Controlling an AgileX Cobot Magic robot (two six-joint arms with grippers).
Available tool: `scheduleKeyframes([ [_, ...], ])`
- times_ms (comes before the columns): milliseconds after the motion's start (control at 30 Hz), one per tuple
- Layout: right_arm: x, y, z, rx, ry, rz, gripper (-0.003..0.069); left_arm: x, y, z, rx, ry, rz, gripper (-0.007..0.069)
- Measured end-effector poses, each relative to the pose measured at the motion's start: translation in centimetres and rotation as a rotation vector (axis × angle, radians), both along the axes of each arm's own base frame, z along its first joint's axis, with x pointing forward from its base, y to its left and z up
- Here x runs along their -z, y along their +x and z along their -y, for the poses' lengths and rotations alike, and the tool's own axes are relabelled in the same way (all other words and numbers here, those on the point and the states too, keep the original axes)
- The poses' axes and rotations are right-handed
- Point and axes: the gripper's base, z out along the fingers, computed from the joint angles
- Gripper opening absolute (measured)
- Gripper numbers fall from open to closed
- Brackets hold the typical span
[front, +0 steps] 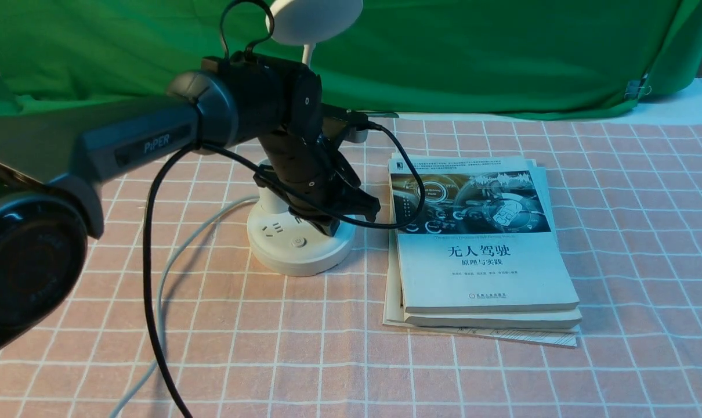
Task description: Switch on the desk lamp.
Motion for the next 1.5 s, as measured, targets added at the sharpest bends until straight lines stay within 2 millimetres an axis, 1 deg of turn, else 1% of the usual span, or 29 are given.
scheduleKeyframes([
  [333, 0.0, 0.0, 0.0, 0.0, 0.0, 0.0, 0.0241, 0.1, 0.1, 0.0, -0.021, 0.005, 0.003, 0.0021],
  [600, 0.0, 0.0, 0.0, 0.0, 0.0, 0.0, 0.0241, 1.0, 0.4, 0.1, -0.037, 0.011, -0.009, 0.0021],
  [700, 0.0, 0.0, 0.0, 0.0, 0.0, 0.0, 0.0241, 0.9, 0.4, 0.1, -0.045, 0.011, -0.009, 0.0021],
  [1033, 0.0, 0.0, 0.0, 0.0, 0.0, 0.0, 0.0241, 1.0, 0.7, -0.1, -0.049, 0.083, 0.045, 0.0021],
  [1167, 0.0, 0.0, 0.0, 0.0, 0.0, 0.0, 0.0241, 1.2, 0.9, 0.0, -0.048, 0.082, 0.057, 0.0021],
  [1267, 0.0, 0.0, 0.0, 0.0, 0.0, 0.0, 0.0241, 0.2, 0.9, 0.0, -0.051, 0.057, 0.09, 0.0021],
  [1400, 0.0, 0.0, 0.0, 0.0, 0.0, 0.0, 0.0241, -0.8, 0.5, 0.0, -0.052, 0.018, 0.095, 0.0021],
  [1433, 0.0, 0.0, 0.0, 0.0, 0.0, 0.0, 0.0241, -1.4, 0.2, -0.2, -0.053, 0.004, 0.088, 0.0021],
  [1500, 0.0, 0.0, 0.0, 0.0, 0.0, 0.0, 0.0241, -3.7, -0.5, -0.6, -0.053, -0.024, 0.098, 0.0021],
])
